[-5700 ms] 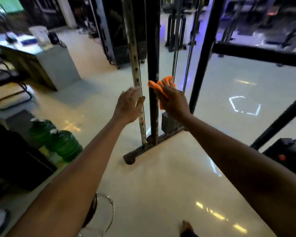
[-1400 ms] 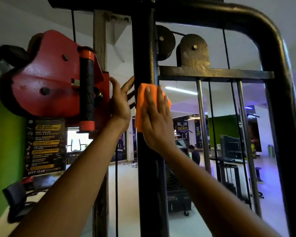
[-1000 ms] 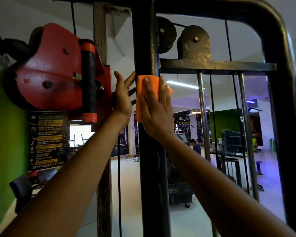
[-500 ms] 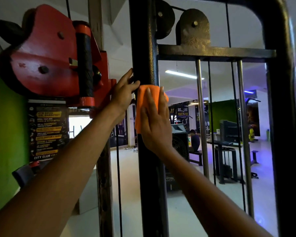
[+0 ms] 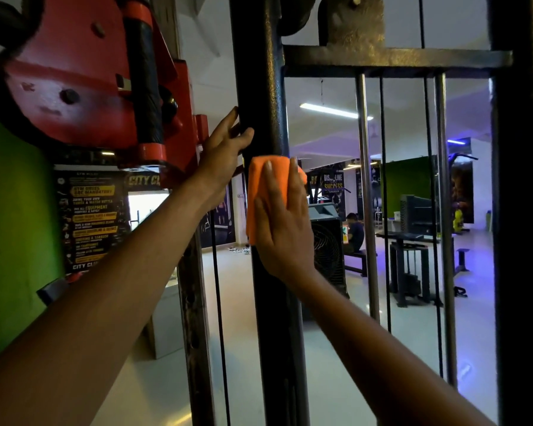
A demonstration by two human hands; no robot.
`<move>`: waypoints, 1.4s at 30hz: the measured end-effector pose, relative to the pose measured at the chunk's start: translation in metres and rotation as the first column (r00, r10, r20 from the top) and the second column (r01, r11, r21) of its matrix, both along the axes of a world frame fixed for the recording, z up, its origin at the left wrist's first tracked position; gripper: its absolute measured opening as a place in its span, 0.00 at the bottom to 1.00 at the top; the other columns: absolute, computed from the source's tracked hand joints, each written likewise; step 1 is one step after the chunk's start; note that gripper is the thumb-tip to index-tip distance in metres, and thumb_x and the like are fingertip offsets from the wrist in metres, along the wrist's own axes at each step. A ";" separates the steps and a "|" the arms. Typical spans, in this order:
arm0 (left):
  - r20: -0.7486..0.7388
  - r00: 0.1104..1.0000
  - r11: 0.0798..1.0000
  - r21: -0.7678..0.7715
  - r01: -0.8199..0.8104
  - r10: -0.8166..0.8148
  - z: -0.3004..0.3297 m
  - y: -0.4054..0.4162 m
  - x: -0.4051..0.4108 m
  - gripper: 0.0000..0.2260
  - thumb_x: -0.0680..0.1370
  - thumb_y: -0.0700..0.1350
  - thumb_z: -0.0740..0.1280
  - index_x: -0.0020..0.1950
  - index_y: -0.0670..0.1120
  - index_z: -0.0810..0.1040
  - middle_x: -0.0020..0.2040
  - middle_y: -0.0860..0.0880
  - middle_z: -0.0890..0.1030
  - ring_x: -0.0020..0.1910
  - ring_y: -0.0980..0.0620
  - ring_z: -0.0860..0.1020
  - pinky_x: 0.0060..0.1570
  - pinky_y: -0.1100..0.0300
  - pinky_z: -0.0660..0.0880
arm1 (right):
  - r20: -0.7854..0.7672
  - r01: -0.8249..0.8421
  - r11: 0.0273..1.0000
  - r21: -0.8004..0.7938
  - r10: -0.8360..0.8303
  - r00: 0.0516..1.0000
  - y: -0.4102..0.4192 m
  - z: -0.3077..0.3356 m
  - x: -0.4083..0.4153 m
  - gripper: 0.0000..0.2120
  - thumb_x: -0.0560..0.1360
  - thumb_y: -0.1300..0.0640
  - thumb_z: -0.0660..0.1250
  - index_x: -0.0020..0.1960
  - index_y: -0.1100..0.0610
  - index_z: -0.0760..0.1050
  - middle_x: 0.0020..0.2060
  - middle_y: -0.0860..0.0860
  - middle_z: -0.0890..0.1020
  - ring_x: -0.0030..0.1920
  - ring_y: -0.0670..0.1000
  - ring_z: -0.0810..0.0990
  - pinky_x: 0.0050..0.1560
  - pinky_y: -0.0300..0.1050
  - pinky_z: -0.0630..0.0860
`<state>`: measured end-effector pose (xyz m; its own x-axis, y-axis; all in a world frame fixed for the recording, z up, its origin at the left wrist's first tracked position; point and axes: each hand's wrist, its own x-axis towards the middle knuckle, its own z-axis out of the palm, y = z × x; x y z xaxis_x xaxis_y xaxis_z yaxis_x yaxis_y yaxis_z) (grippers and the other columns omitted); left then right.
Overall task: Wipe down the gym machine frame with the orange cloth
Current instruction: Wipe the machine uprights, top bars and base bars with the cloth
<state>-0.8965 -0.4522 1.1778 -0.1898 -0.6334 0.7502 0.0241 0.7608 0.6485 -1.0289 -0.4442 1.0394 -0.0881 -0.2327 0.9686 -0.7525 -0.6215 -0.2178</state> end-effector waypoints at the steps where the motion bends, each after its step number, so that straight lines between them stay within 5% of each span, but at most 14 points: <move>1: 0.006 1.000 1.000 0.002 0.006 -0.006 -0.004 0.000 0.001 0.27 0.86 0.50 0.66 0.85 0.59 0.64 0.78 0.56 0.76 0.76 0.49 0.75 0.74 0.35 0.72 | -0.012 0.005 1.000 0.011 -0.004 1.000 0.002 -0.022 0.000 0.32 0.89 0.42 0.56 0.89 0.43 0.48 0.88 0.48 0.40 0.88 0.59 0.43 0.76 0.74 0.69; 4: 0.029 0.999 1.000 0.025 0.016 -0.017 -0.010 0.002 0.004 0.29 0.84 0.50 0.67 0.85 0.59 0.65 0.77 0.56 0.76 0.75 0.49 0.75 0.75 0.36 0.72 | -0.037 0.009 1.000 0.029 -0.008 0.999 0.007 -0.053 -0.002 0.33 0.88 0.43 0.58 0.89 0.44 0.49 0.88 0.50 0.40 0.88 0.60 0.41 0.78 0.76 0.64; 9: 0.037 0.999 1.000 0.017 0.003 -0.003 -0.008 0.011 0.005 0.26 0.87 0.48 0.65 0.85 0.60 0.64 0.77 0.58 0.76 0.73 0.52 0.77 0.70 0.42 0.76 | -0.113 0.121 0.991 -0.063 -0.127 0.985 0.002 0.018 0.002 0.33 0.88 0.46 0.59 0.89 0.49 0.53 0.88 0.57 0.44 0.88 0.63 0.40 0.83 0.73 0.54; 17: 0.040 0.999 0.999 0.026 0.019 -0.020 -0.024 0.006 0.008 0.31 0.81 0.53 0.68 0.84 0.60 0.65 0.77 0.57 0.77 0.76 0.50 0.75 0.76 0.35 0.70 | -0.091 0.081 0.996 -0.048 -0.085 0.992 0.014 -0.083 0.004 0.33 0.87 0.53 0.63 0.88 0.53 0.53 0.88 0.59 0.46 0.87 0.66 0.42 0.82 0.73 0.57; 24: 0.062 0.998 1.000 -0.004 0.016 -0.016 -0.026 0.008 0.009 0.29 0.86 0.50 0.67 0.86 0.58 0.62 0.80 0.54 0.73 0.76 0.50 0.75 0.75 0.38 0.72 | -0.100 0.141 0.988 -0.063 -0.147 0.984 0.004 -0.010 0.006 0.33 0.88 0.49 0.62 0.89 0.49 0.52 0.88 0.57 0.44 0.87 0.63 0.38 0.81 0.74 0.59; 31: 0.035 0.997 0.997 0.032 0.072 -0.074 -0.044 0.005 0.004 0.27 0.88 0.46 0.64 0.86 0.58 0.61 0.79 0.51 0.75 0.73 0.53 0.76 0.74 0.44 0.73 | -0.119 0.143 0.990 -0.007 -0.142 0.983 0.022 -0.103 0.007 0.37 0.86 0.53 0.67 0.89 0.48 0.52 0.89 0.56 0.44 0.87 0.66 0.40 0.79 0.76 0.61; 38: 0.046 0.994 0.994 0.040 0.100 -0.101 -0.048 0.002 0.009 0.29 0.86 0.50 0.67 0.86 0.59 0.61 0.78 0.53 0.76 0.74 0.51 0.77 0.73 0.39 0.75 | -0.104 0.164 0.986 0.002 -0.163 0.981 0.013 -0.035 0.005 0.32 0.88 0.48 0.60 0.89 0.49 0.53 0.89 0.54 0.42 0.87 0.62 0.37 0.80 0.74 0.62; 42: 0.037 0.995 0.996 0.026 0.087 -0.088 -0.053 0.001 0.006 0.27 0.88 0.46 0.64 0.86 0.57 0.61 0.74 0.55 0.76 0.74 0.53 0.74 0.75 0.46 0.72 | -0.078 0.159 0.987 0.025 -0.157 0.985 0.019 -0.089 0.010 0.34 0.87 0.51 0.65 0.89 0.51 0.53 0.89 0.55 0.43 0.87 0.64 0.38 0.81 0.75 0.60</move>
<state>-0.8903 -0.4511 1.1247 -0.2739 -0.6313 0.7256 0.0647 0.7406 0.6688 -1.0191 -0.4249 0.9500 -0.0533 -0.2521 0.9662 -0.8556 -0.4873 -0.1743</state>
